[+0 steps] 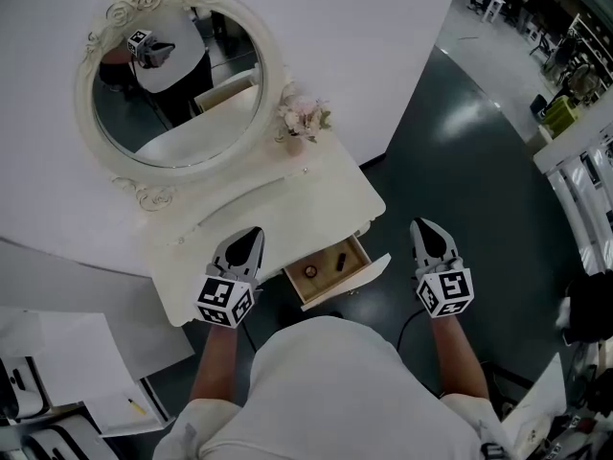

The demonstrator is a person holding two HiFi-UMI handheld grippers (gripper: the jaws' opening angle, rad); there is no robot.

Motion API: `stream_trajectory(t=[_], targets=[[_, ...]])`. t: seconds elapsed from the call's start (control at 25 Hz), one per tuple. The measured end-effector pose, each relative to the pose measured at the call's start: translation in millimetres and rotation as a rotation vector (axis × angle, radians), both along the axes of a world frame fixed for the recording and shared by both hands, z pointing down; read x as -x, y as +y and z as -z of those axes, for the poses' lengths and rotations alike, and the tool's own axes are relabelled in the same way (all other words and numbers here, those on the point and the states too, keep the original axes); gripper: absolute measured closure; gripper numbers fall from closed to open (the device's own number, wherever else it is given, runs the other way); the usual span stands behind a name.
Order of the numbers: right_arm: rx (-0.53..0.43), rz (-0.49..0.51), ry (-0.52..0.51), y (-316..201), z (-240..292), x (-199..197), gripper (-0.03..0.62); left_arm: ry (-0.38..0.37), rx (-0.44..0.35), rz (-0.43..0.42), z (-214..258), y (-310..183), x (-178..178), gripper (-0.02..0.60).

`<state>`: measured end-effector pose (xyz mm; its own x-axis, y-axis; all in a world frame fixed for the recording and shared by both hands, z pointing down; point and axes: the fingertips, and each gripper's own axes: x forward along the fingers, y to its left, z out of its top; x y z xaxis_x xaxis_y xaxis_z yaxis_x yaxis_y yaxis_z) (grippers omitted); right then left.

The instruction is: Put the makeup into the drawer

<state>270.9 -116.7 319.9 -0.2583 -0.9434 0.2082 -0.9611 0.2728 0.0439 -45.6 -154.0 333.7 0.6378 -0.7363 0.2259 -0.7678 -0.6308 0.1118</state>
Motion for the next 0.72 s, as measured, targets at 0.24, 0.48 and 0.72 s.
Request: stream_trajectory(t=[0.24, 0.48, 0.72], targets=[[-0.006, -0.005, -0.009, -2, 2, 1, 0.566, 0.012, -0.004, -0.004, 3, -1, -3, 0.565], [-0.012, 0.003, -0.007, -1, 3, 6, 0.566, 0.011, -0.007, -0.003, 4, -1, 0, 0.565], [-0.013, 0.007, -0.001, 1, 3, 11, 0.566, 0.007, 0.001, -0.002, 0, 1, 4, 0.565]])
